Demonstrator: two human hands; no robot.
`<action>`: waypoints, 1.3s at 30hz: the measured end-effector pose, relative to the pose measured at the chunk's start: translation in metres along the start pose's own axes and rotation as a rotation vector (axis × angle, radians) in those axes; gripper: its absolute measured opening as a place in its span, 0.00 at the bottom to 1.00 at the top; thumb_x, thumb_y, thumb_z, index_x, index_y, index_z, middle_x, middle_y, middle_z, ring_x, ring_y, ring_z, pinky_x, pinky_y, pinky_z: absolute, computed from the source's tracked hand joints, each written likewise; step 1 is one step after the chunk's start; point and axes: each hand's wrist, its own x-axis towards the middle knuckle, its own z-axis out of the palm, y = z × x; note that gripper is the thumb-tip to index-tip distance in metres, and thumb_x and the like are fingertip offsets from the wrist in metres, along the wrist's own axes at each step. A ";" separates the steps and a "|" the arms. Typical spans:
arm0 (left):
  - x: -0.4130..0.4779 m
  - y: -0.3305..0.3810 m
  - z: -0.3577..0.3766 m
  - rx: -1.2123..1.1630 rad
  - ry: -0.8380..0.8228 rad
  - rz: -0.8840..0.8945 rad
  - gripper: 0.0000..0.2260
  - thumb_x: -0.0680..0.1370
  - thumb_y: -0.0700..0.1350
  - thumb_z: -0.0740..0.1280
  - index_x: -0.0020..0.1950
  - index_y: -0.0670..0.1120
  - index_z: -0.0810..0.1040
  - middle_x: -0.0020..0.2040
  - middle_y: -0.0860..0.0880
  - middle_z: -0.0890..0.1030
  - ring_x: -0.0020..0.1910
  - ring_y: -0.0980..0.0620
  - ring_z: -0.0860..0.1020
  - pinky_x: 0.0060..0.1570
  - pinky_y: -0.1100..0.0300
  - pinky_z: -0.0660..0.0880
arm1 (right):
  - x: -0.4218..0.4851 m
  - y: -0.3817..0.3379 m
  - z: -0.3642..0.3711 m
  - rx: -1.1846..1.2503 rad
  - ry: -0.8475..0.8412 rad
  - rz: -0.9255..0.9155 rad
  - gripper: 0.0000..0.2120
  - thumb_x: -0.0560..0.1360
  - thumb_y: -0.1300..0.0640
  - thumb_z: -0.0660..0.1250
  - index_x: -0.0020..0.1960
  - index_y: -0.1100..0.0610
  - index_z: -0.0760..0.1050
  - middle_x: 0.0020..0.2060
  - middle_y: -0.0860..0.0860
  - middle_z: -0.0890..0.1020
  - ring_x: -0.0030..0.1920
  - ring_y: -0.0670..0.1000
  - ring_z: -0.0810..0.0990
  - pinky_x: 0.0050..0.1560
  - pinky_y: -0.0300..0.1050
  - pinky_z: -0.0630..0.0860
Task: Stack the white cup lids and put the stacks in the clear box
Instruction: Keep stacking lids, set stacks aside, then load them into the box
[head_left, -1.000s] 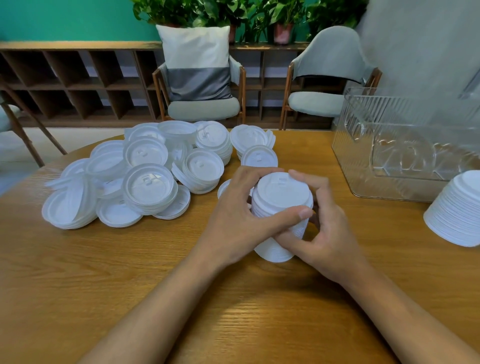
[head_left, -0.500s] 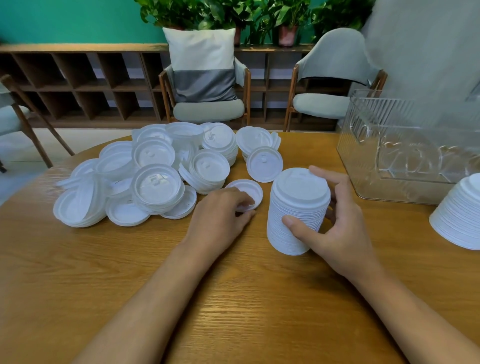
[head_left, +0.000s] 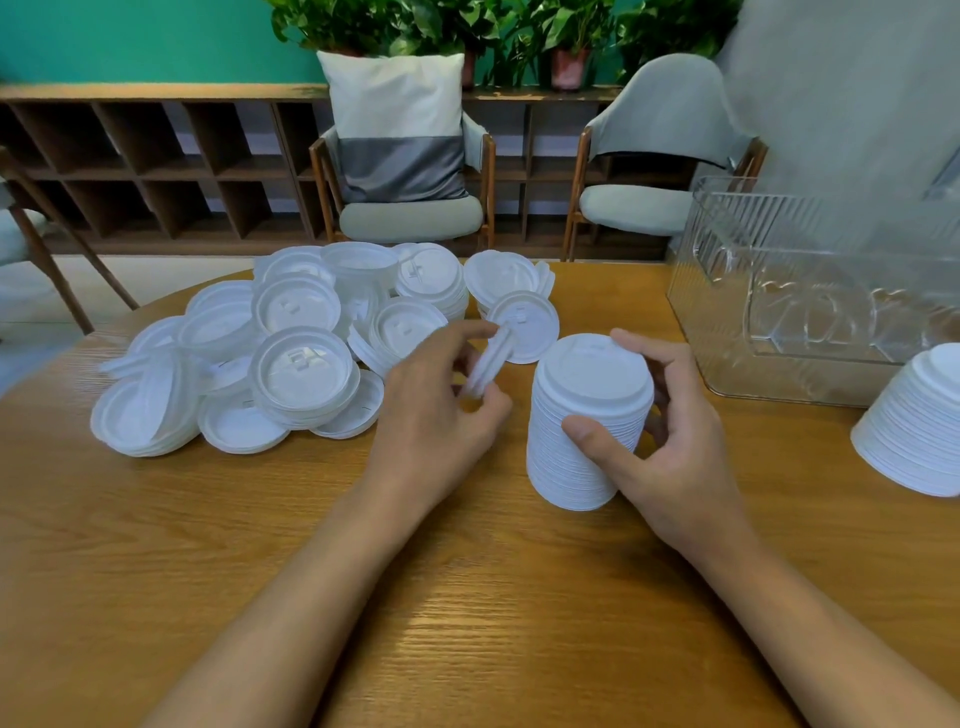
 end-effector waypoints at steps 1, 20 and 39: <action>0.000 0.005 -0.002 -0.062 0.050 -0.031 0.20 0.73 0.38 0.73 0.63 0.52 0.81 0.45 0.56 0.80 0.49 0.56 0.80 0.43 0.70 0.74 | 0.000 0.000 0.000 -0.001 0.003 -0.002 0.35 0.68 0.37 0.76 0.71 0.45 0.68 0.63 0.32 0.77 0.67 0.42 0.77 0.60 0.40 0.79; -0.001 0.022 -0.004 -0.543 -0.175 -0.173 0.14 0.77 0.51 0.75 0.63 0.54 0.85 0.41 0.55 0.77 0.43 0.55 0.75 0.47 0.57 0.75 | 0.000 0.000 0.004 0.016 -0.042 -0.081 0.39 0.72 0.42 0.75 0.78 0.38 0.61 0.70 0.39 0.76 0.72 0.49 0.76 0.66 0.47 0.77; -0.008 0.027 -0.001 -0.469 -0.278 -0.088 0.27 0.70 0.55 0.80 0.68 0.54 0.80 0.65 0.54 0.83 0.67 0.54 0.79 0.64 0.52 0.78 | 0.000 -0.001 0.002 0.045 -0.144 -0.051 0.34 0.72 0.41 0.75 0.75 0.43 0.67 0.67 0.38 0.77 0.70 0.50 0.77 0.63 0.41 0.77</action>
